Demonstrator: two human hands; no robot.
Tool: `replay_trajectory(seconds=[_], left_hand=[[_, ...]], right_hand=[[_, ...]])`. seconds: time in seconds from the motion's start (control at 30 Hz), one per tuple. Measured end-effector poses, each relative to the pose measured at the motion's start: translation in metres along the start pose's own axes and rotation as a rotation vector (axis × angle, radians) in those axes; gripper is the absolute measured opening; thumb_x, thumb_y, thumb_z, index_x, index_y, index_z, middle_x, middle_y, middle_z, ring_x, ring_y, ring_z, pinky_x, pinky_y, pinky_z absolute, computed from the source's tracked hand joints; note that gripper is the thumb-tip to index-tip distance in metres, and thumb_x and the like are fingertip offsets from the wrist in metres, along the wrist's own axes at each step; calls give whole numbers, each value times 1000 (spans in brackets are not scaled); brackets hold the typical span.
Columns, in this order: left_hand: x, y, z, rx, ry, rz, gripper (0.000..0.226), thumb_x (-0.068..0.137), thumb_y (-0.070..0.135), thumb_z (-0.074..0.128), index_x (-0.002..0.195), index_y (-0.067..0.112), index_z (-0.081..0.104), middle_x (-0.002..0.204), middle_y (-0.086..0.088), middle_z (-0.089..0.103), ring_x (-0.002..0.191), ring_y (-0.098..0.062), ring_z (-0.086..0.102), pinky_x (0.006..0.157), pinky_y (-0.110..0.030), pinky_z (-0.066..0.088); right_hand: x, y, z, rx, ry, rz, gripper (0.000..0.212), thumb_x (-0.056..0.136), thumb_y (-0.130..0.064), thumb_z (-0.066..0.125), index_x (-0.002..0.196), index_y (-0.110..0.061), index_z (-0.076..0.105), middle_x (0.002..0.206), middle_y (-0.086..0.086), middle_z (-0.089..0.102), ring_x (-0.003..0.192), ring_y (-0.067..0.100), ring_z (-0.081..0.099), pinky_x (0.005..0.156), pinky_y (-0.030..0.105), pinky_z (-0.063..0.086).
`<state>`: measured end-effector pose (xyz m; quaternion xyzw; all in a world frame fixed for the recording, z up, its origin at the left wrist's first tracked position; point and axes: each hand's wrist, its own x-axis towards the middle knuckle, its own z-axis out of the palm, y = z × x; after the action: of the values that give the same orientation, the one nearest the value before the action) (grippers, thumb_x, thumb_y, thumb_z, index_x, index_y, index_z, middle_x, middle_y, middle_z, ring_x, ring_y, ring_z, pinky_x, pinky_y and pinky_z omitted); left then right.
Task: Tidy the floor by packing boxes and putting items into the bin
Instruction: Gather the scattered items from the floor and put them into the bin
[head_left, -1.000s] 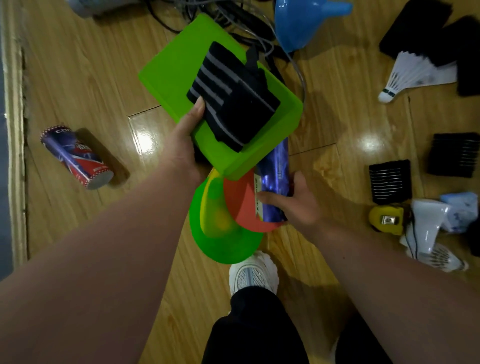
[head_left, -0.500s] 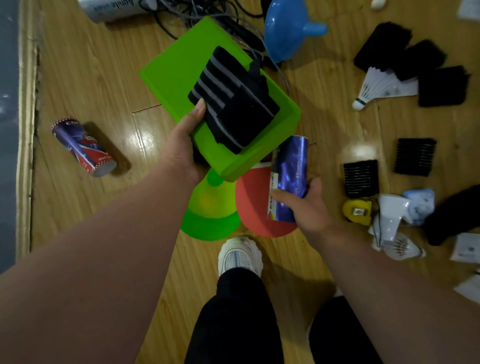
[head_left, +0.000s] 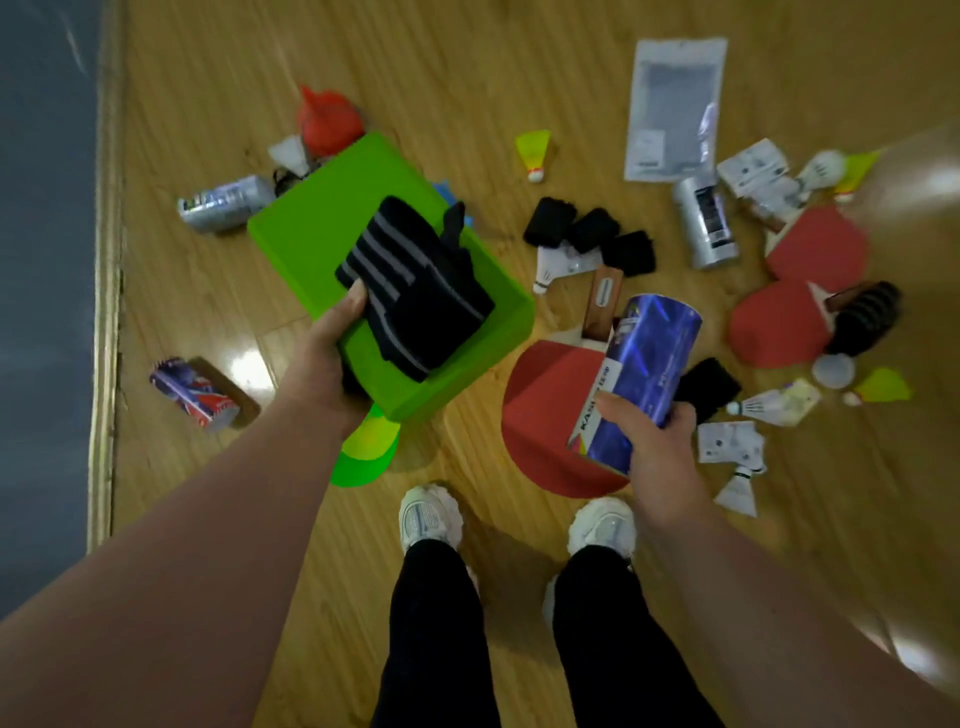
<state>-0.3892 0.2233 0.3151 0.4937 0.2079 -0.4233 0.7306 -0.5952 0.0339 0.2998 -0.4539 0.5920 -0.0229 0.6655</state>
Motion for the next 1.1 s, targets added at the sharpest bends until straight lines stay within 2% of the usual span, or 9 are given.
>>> replay_trajectory(seconds=[0.13,0.23,0.33,0.5,0.63,0.73,0.9,1.0,1.1], left_hand=[[-33,13,42,115,44,-42,34,86,31,63,117,19,72,121,-9,69,110,-28,66,74,-41,59],[-51,14,83,212,49,-88,40,82,29,63,120,17,68,117,-9,71,105,-25,69,72,-38,60],[-56,9,114,324,5,-105,44,81,30,64,123,18,64,118,-8,70,106,-24,68,87,-43,55],[-58,-24,202,484,-98,-139,47,74,31,68,120,21,64,117,-4,71,105,-22,69,90,-45,51],[-73,-68,264,689,-238,-212,61,72,32,69,131,18,59,124,-8,67,113,-27,65,97,-48,47],[-99,-109,301,868,-334,-248,60,71,29,71,128,16,61,120,-8,69,107,-25,67,96,-45,50],[-159,-190,333,1176,-510,-350,56,66,25,80,119,15,66,114,-10,72,96,-26,71,67,-37,59],[-208,-260,359,1340,-686,-467,61,67,30,82,124,20,62,114,-6,72,96,-28,72,68,-41,59],[-270,-353,378,1467,-895,-505,55,67,23,82,119,22,64,110,-4,74,94,-25,72,73,-42,60]], right_hand=[[-37,-50,-49,50,55,-25,62,53,-42,85,99,-27,46,104,6,65,81,19,72,62,33,56],[-63,-79,-94,120,89,-63,55,62,-32,87,99,-27,46,108,7,64,85,21,71,66,34,55],[-77,-90,-119,174,88,-103,51,68,-26,85,101,-26,47,106,4,65,80,14,72,60,28,56],[-103,-87,-189,317,271,-172,56,59,-37,81,102,-28,46,103,-3,62,75,3,70,55,18,53],[-138,-59,-249,505,451,-194,56,58,-34,82,100,-27,46,98,-4,61,70,0,68,57,19,52],[-185,-31,-298,726,582,-186,53,63,-25,83,101,-23,46,100,0,61,66,1,69,52,17,51],[-280,41,-348,1042,795,-106,63,58,-30,81,111,-22,48,115,9,65,87,21,72,66,35,59],[-334,96,-373,1187,917,-71,69,57,-35,82,115,-22,47,118,10,64,92,25,71,76,43,59],[-383,161,-397,1307,1063,-48,72,55,-37,83,116,-21,47,118,10,64,91,24,71,69,38,58]])
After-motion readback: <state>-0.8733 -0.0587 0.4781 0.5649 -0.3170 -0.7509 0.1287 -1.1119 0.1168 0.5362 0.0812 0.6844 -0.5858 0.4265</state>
